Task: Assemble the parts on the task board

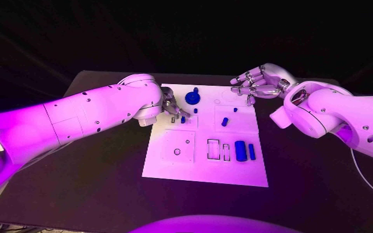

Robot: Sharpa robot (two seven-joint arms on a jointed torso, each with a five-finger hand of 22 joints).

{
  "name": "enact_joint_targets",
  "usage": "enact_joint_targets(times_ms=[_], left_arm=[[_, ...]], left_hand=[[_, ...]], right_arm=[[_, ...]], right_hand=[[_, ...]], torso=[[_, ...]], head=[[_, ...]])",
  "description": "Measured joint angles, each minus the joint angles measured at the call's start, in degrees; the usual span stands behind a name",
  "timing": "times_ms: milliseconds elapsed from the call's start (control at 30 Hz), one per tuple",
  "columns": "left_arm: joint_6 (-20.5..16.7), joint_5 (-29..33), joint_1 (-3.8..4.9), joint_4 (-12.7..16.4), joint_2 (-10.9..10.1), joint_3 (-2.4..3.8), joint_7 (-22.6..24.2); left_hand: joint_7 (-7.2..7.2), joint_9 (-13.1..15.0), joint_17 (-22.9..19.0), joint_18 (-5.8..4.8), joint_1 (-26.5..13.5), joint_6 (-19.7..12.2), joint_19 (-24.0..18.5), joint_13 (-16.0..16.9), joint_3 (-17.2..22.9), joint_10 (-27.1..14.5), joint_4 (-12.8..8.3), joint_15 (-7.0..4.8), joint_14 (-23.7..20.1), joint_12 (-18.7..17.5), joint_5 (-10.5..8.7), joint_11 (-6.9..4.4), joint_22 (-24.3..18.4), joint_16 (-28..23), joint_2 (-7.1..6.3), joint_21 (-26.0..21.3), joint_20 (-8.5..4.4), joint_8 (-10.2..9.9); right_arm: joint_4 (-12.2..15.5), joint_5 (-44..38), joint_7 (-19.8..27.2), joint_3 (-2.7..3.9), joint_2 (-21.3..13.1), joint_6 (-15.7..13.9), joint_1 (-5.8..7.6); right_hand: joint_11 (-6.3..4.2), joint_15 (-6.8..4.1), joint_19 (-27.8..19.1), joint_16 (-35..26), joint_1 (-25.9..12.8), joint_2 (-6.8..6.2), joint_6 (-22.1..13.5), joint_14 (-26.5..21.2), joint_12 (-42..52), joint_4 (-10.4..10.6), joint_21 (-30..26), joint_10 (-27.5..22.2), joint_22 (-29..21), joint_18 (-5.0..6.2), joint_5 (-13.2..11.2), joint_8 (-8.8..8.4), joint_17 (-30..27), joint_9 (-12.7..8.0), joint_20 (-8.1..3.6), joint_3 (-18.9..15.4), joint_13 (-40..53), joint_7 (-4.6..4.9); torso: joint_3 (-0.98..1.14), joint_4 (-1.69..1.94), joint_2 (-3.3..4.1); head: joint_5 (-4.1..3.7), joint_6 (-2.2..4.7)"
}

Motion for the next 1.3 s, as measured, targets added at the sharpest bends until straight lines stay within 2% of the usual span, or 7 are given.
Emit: enact_joint_targets(times_ms=[133, 233, 333, 433, 733, 933, 1300], left_arm=[[0.52, 1.28, 2.25, 0.8, -1.05, 0.83, -0.17], [1.8, 2.35, 4.2, 0.31, -1.45, 1.13, -0.23], [3.88, 3.36, 6.35, -2.2, -1.13, 1.4, -0.27], [5.77, 4.05, 7.53, -5.92, 0.19, 1.47, -0.28], [9.49, 3.65, 8.01, -17.14, 6.13, 0.64, 0.93], [10.99, 1.9, 7.09, -22.86, 8.91, 0.01, 2.42], [12.22, -0.03, 5.84, -26.64, 11.14, -0.53, 4.65]], left_hand=[[1.19, -0.68, 0.0, 0.0, 1.08, -2.45, 0.0, -2.1, -2.02, -1.96, -0.02, 0.0, 0.0, -1.9, 0.0, 0.59, 0.0, 0.0, 1.08, -1.51, 0.0, -1.76], [2.63, -2.56, -0.01, 0.01, 2.45, -4.49, 0.19, -5.64, -3.64, -4.83, -0.02, 1.19, -0.11, -5.05, 0.0, 1.82, 0.0, 0.0, 2.09, -2.85, 0.88, -4.53], [3.68, -4.73, -0.01, 0.0, 4.34, -5.54, 0.2, -6.95, -4.89, -5.92, -0.16, 1.86, -0.21, -6.01, 0.0, 2.73, -0.01, 0.0, 2.8, -3.44, 1.45, -7.0], [3.77, -5.58, -0.01, 0.0, 5.01, -5.63, 0.03, -7.2, -5.25, -6.0, -0.12, 1.99, -0.08, -6.01, 0.0, 2.81, -0.01, 0.0, 3.18, -3.44, 1.69, -7.69], [3.77, -6.46, -0.01, 0.0, 5.81, -5.62, 0.2, -7.52, -5.43, -6.2, -0.22, 2.06, 0.0, -6.01, 0.22, 3.01, -0.01, 0.0, 3.98, -3.43, 1.86, -8.11], [3.99, -6.73, -0.02, 0.0, 6.03, -5.4, 0.2, -7.46, -5.73, -6.2, -0.23, 2.06, 0.0, -6.01, 0.22, 3.01, -0.01, 0.0, 4.21, -3.43, 1.86, -8.11], [3.77, -7.1, -0.02, 0.01, 6.46, -4.67, 0.2, -6.94, -6.24, -6.2, -0.04, 2.06, 0.0, -6.0, 0.22, 3.01, -0.01, 0.0, 4.64, -3.41, 1.86, -8.11]], right_arm=[[-0.19, 0.0, 0.01, 0.0, 0.05, 0.01, -0.05], [-0.36, 0.0, 0.02, 0.0, 0.14, 0.01, -0.1], [-0.5, 0.0, 0.03, 0.0, 0.25, 0.01, -0.14], [-0.57, 0.01, 0.04, -0.01, 0.39, 0.02, -0.18], [-0.75, 0.03, 0.11, -0.01, 0.85, 0.02, -0.23], [-0.8, 0.03, 0.17, -0.01, 0.99, 0.02, -0.28], [-0.89, 0.04, 0.26, -0.01, 1.09, 0.02, -0.36]], right_hand=[[0.0, 0.0, 0.0, 0.0, 0.0, 0.0, 0.0, 0.0, 0.0, 0.0, 0.0, 0.0, 0.0, 0.0, 0.0, 0.0, 0.0, 0.0, 0.0, 0.0, 0.0, 0.0], [0.0, 0.0, 0.2, 0.0, 0.0, 0.0, 0.0, 0.0, 0.0, 0.0, 0.0, 0.0, -0.06, -0.01, 0.0, 0.0, 0.0, 0.0, 0.21, 0.0, 0.0, 0.0], [0.0, 0.0, 0.2, 0.0, 0.0, 0.0, 0.0, 0.0, 0.0, 0.0, 0.0, 0.0, -0.06, 0.0, 0.0, 0.0, 0.0, 0.0, 0.2, 0.0, 0.0, 0.0], [0.0, 0.0, 0.2, 0.0, 0.0, 0.0, 0.0, 0.0, 0.0, 0.0, 0.0, 0.0, -0.06, 0.0, 0.0, 0.0, 0.01, 0.0, 0.2, 0.0, 0.0, 0.0], [0.0, 0.0, 0.2, 0.0, 0.0, 0.0, 0.0, 0.0, 0.0, 0.0, -0.22, 0.0, -0.14, -0.01, 0.0, 0.0, 0.15, 0.0, 0.21, 0.0, -0.08, 0.0], [0.0, 0.0, 0.2, 0.0, 0.01, 0.0, 0.01, 0.0, 0.0, 0.0, -0.22, 0.0, -0.2, -0.01, 0.25, 0.0, 0.2, 0.0, 0.2, 0.0, -0.14, -0.01], [0.0, 0.0, 0.2, 0.0, 0.01, 0.0, 0.02, 0.0, 0.0, -0.01, -0.45, 0.0, -0.2, -0.01, 0.25, 0.0, 0.25, 0.0, 0.2, 0.0, -0.14, -0.02]], torso=[[0.02, -0.03, -0.01], [0.05, -0.03, -0.01], [0.08, -0.04, 0.01], [0.06, -0.03, 0.03], [-0.09, 0.0, 0.13], [-0.26, -0.07, 0.37], [-0.34, -0.17, 0.6]], head=[[0.04, 0.2], [0.04, 0.35], [0.04, 0.46], [0.02, 0.65], [-0.06, 1.0], [0.25, 1.2], [0.18, 1.16]])
